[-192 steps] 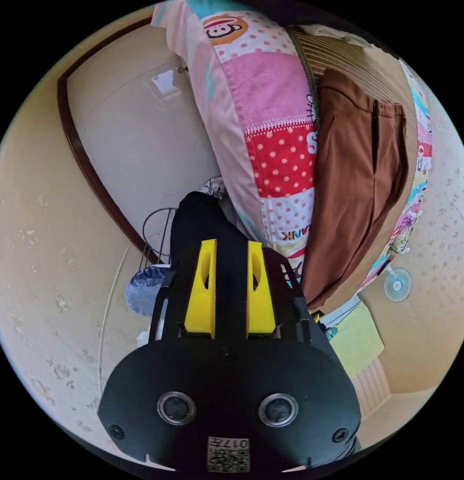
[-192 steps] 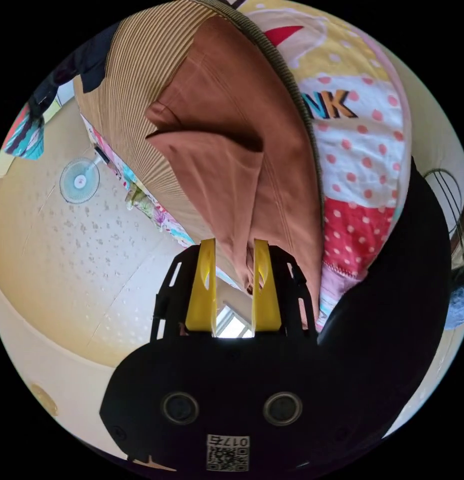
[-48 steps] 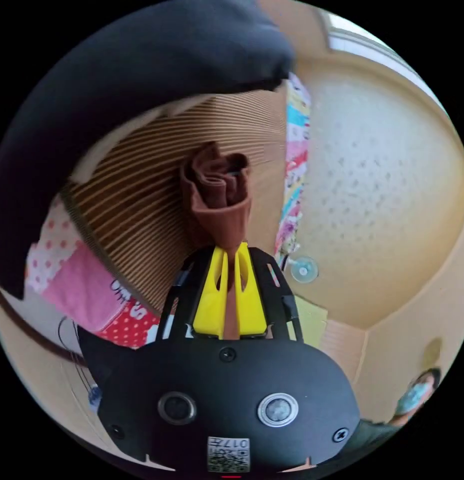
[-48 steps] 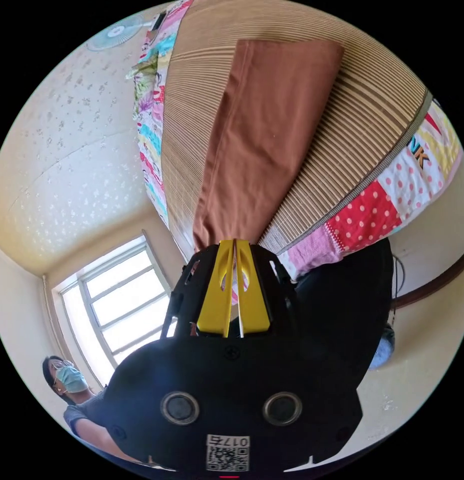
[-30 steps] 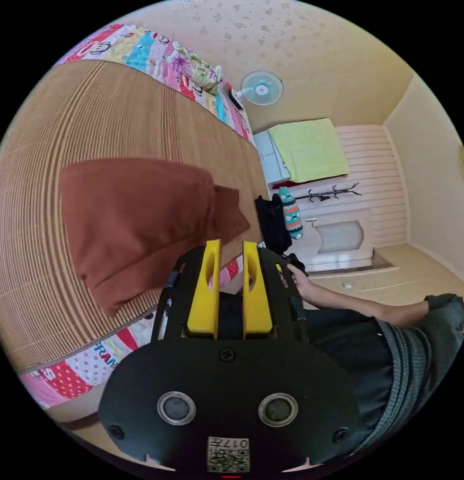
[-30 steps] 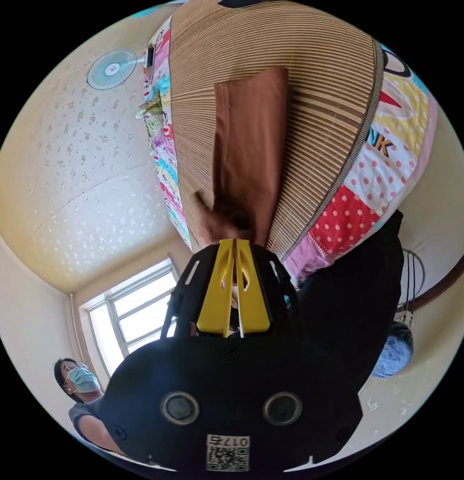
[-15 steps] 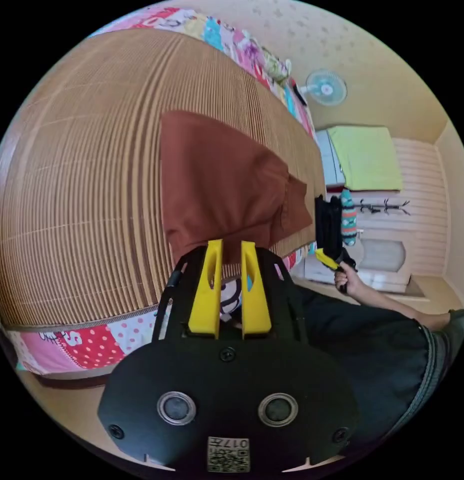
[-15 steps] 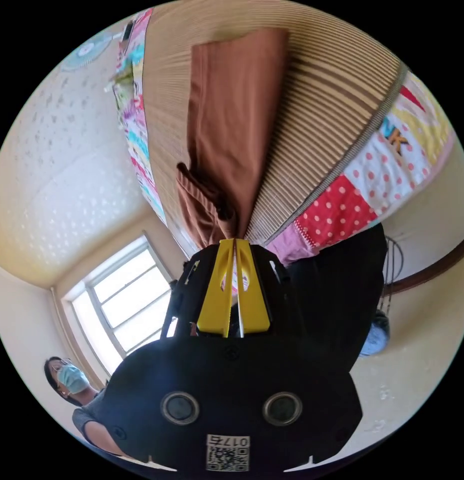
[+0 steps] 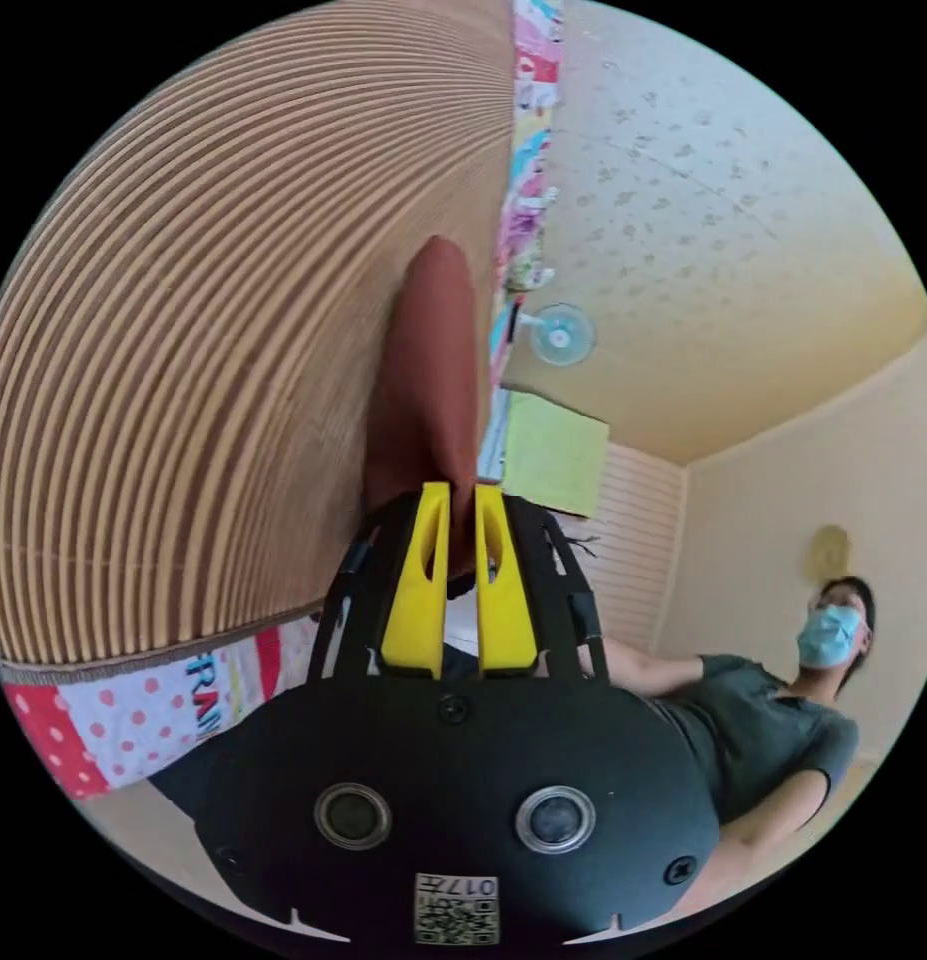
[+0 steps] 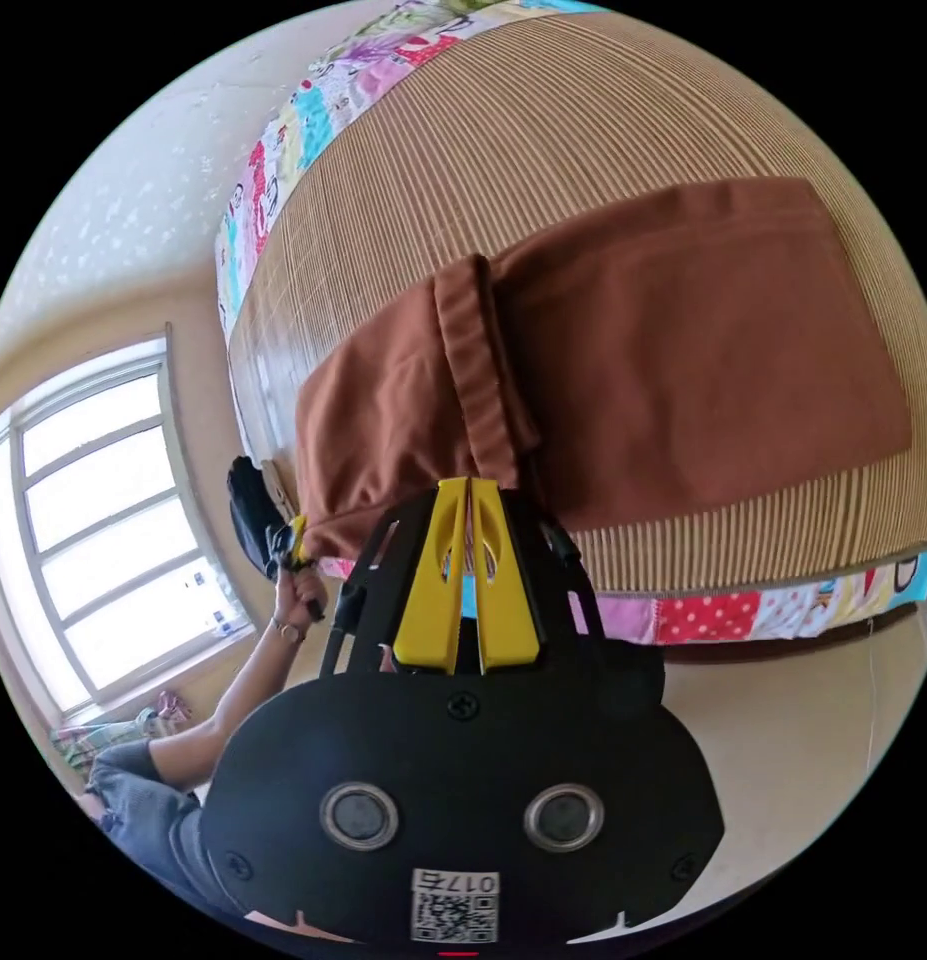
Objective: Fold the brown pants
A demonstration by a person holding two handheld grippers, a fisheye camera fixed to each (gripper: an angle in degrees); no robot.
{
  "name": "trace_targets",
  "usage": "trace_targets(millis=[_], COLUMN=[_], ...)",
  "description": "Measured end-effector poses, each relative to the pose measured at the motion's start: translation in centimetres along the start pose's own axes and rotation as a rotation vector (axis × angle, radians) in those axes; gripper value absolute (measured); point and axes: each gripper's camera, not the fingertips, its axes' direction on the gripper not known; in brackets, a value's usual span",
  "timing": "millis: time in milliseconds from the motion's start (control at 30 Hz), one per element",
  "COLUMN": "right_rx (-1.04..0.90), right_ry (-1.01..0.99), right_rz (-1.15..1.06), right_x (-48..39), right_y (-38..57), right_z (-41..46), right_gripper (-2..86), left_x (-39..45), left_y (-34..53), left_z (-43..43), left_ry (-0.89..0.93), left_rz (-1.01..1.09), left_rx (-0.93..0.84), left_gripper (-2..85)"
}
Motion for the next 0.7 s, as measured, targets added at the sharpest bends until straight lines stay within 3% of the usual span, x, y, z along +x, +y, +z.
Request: trace_targets(millis=[233,367,467,533,600,700], right_rx=[-0.268,-0.431,-0.398,-0.346,-0.274,-0.173], right_ry=[-0.246,-0.575,-0.776,-0.777,-0.612,-0.395], right_rz=[0.041,-0.094,-0.092,-0.029,0.113,0.325], right_x=[-3.2,-4.8,-2.8,0.3,6.3,14.7], right_y=[-0.8,0.4,1.1,1.7,3.2,7.1], right_z=[9.4,12.3,10.5,8.4,4.7,-1.0], right_gripper=[0.3,0.3,0.4,0.4,0.5,0.6], left_x=[10.9,14.5,14.2,13.1,11.9,11.4], left_y=[1.9,2.8,2.9,2.9,3.3,3.9], left_z=[3.0,8.1,13.9,18.2,22.9,24.6], left_ry=[-0.013,-0.052,-0.092,-0.2,-0.325,-0.395], left_rz=[0.309,0.393,0.425,0.423,0.456,0.53], left_rx=[-0.169,-0.238,-0.328,-0.448,-0.598,-0.627], left_gripper=[1.2,0.2,0.9,2.6,4.6,5.9])
